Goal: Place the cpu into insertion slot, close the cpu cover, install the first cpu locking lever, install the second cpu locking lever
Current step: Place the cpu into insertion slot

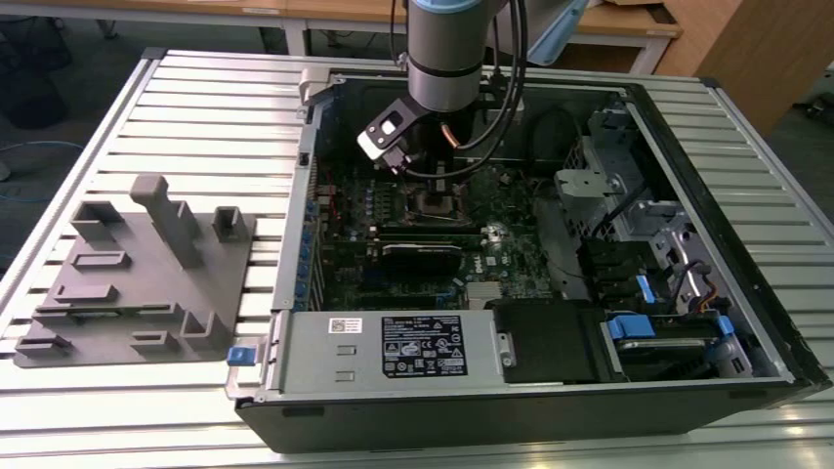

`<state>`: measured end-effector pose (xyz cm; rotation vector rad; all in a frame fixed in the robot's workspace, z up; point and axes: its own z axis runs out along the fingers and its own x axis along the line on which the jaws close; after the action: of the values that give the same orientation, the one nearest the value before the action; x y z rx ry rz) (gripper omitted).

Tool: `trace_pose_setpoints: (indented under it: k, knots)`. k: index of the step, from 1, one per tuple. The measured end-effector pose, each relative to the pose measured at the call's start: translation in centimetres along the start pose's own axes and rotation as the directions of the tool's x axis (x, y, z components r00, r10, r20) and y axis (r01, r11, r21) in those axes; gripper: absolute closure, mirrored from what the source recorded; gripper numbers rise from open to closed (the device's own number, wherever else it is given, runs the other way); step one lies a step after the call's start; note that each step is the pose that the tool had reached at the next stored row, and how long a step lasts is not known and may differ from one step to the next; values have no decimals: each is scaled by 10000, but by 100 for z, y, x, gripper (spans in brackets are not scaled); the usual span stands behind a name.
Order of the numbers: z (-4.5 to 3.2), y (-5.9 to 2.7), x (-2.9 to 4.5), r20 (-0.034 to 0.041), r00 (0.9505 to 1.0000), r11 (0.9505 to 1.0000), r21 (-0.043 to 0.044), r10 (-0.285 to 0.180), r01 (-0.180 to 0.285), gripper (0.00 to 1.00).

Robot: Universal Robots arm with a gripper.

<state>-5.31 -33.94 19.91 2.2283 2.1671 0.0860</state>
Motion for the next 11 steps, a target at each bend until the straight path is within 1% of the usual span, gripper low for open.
trace_pose_setpoints:
  k: [11]
  knots:
    - [3,0,0,-3,10000,10000,-2,0,0,89]
